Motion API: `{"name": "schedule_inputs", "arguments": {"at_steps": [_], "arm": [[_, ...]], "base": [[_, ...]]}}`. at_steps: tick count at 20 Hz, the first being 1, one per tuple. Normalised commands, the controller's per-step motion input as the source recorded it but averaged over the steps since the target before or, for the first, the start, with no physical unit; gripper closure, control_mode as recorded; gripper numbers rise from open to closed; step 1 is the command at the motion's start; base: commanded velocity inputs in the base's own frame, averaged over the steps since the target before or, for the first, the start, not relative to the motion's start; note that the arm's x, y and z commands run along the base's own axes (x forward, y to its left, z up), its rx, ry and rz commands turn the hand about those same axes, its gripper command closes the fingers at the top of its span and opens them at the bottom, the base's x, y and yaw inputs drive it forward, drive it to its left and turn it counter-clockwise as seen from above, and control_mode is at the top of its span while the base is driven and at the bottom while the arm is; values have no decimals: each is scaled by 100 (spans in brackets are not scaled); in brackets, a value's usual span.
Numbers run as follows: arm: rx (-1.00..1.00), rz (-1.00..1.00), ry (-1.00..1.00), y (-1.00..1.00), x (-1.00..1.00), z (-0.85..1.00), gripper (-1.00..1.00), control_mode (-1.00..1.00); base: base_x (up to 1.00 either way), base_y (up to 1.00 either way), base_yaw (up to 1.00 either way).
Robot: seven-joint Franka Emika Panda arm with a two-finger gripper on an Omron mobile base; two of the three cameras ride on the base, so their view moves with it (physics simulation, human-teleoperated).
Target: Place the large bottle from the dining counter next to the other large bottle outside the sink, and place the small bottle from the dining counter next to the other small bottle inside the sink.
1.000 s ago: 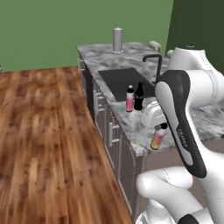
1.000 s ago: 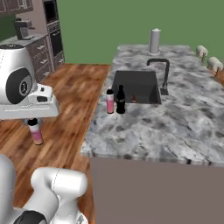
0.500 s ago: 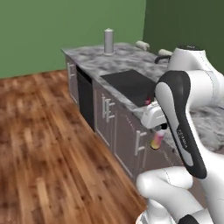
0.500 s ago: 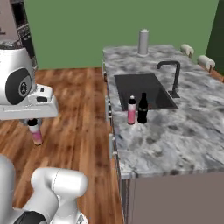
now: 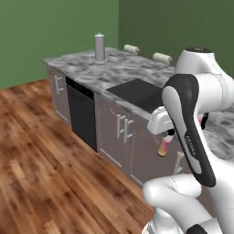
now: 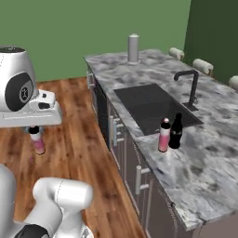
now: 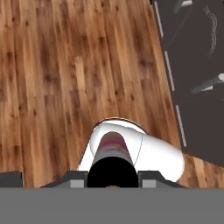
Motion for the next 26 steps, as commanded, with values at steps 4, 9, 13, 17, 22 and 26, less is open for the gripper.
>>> {"name": "schedule_inputs", "arguments": {"at_steps": [4, 9, 13, 17, 22, 26], "arm": [[0, 0, 0, 0, 0, 0, 100, 100], [0, 0, 0, 0, 0, 0, 100, 100], [0, 0, 0, 0, 0, 0, 100, 100], [0, 0, 0, 0, 0, 0, 100, 100], [0, 0, 0, 0, 0, 0, 100, 100], [0, 0, 0, 0, 0, 0, 100, 100]], "base": [[80, 100, -44], [68, 100, -53], [52, 98, -66], [50, 93, -69], [50, 91, -69], [50, 84, -69]]}}
